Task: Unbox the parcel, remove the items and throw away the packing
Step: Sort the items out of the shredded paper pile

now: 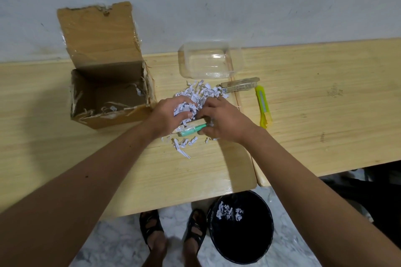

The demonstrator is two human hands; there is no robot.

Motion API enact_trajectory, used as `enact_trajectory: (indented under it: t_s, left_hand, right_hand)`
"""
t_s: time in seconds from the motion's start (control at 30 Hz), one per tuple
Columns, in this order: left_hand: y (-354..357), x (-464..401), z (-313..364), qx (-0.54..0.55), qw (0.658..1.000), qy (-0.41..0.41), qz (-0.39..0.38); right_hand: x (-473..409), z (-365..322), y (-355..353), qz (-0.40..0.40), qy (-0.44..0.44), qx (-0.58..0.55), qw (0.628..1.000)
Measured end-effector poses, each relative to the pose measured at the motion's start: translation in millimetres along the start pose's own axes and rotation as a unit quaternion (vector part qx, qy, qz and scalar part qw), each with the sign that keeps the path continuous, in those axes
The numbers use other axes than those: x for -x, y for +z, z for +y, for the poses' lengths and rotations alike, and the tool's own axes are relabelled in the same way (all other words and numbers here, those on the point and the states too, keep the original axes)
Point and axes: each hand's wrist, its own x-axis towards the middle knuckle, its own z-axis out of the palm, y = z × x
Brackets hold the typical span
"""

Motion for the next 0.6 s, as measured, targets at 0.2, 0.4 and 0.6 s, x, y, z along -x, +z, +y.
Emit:
enact_trajectory:
  t_s: [0.2, 0.4, 0.6]
  left_hand:
    - [0.3, -1.7, -2.3, 0.005, 1.0, -0.01, 0.0]
    - [-1.3, 0.6, 2.2, 0.024, 1.0, 0.008, -0.007]
    - [1.0, 0.3, -0.7, 0.011, 1.0, 0.025, -0.004]
  right_hand:
    - [13.5, 4.0, -0.8, 0.075, -0.017, 0.002, 0.997]
    - [37.4, 5.0, -22.8, 0.112, 0.005, -0.047, 0.993]
    - [63.7, 21.5, -54.8, 0.127, 0.048, -0.087, 0.987]
